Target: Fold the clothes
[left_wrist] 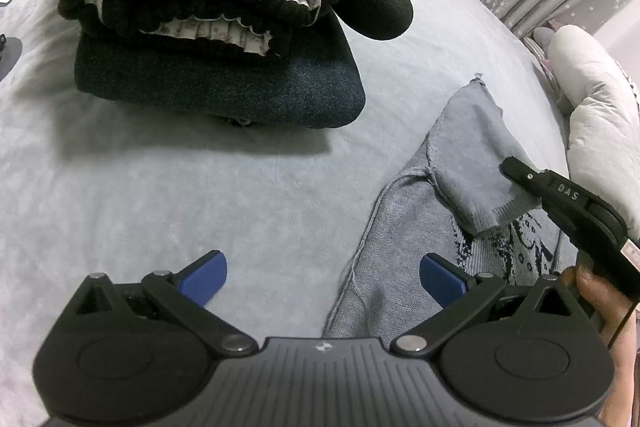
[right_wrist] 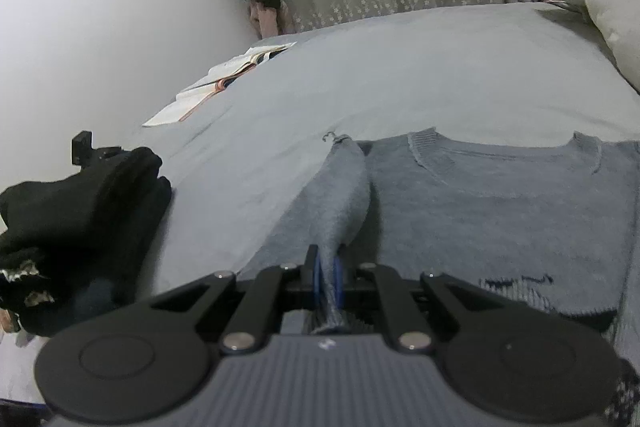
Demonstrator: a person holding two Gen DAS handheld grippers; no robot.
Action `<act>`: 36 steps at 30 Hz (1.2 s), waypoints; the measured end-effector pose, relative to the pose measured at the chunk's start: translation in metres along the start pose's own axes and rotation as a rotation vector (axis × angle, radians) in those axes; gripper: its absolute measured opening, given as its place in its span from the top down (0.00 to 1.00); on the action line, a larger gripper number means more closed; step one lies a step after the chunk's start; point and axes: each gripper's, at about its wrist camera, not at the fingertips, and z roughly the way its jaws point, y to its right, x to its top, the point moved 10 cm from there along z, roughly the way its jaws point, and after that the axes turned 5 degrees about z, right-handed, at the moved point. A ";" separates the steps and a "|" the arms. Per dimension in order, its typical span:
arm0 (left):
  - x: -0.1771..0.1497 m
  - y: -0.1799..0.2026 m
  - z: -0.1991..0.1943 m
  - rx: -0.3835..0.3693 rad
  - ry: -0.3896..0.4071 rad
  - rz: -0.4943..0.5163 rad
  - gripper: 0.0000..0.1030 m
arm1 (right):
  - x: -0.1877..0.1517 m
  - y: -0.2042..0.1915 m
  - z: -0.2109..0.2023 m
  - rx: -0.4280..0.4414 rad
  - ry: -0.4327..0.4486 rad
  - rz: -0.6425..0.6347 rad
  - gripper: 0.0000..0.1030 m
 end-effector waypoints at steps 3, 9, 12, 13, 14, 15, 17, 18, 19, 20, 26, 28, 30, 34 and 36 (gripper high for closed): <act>0.000 0.000 0.000 0.000 0.000 0.000 0.00 | -0.002 0.005 -0.002 -0.020 0.002 0.019 0.94; 0.000 0.001 0.000 0.001 0.000 0.000 0.00 | -0.011 0.005 0.008 -0.029 -0.040 0.020 0.94; 0.000 0.001 0.001 0.002 0.000 0.002 0.00 | -0.009 0.004 0.006 -0.010 -0.031 0.036 0.94; 0.000 0.001 0.001 0.002 0.000 0.002 0.00 | -0.008 0.004 0.004 -0.007 -0.028 0.038 0.94; 0.000 0.002 0.000 0.002 0.001 0.001 0.00 | -0.007 0.005 0.002 -0.004 -0.025 0.041 0.94; 0.000 0.002 0.000 0.003 0.001 0.000 0.00 | -0.006 0.005 0.000 -0.002 -0.021 0.045 0.94; -0.001 0.002 0.001 0.003 0.001 0.003 0.00 | -0.004 0.008 -0.003 0.013 -0.015 0.079 0.93; -0.001 0.002 0.001 0.003 0.001 0.004 0.00 | -0.002 0.011 -0.003 0.031 -0.016 0.121 0.93; -0.001 0.002 0.001 0.003 0.001 0.004 0.00 | -0.001 0.015 -0.004 0.057 -0.018 0.175 0.93; -0.001 0.002 0.000 0.002 0.002 0.004 0.00 | -0.001 0.018 -0.003 0.082 -0.027 0.231 0.93; -0.001 0.001 0.001 0.002 0.001 0.008 0.00 | -0.011 0.032 0.014 0.065 -0.120 0.305 0.88; -0.001 0.001 0.000 0.001 -0.001 0.009 0.00 | -0.009 0.037 0.017 0.001 -0.120 0.223 0.80; -0.001 0.000 0.000 0.001 -0.001 0.010 0.00 | 0.006 0.036 0.015 -0.013 -0.078 0.165 0.59; -0.001 0.002 0.000 0.018 0.012 0.033 0.00 | 0.040 0.031 0.017 -0.034 -0.006 0.049 0.52; -0.002 0.004 0.000 0.027 0.017 0.056 0.00 | 0.061 0.023 0.031 -0.029 0.003 -0.007 0.52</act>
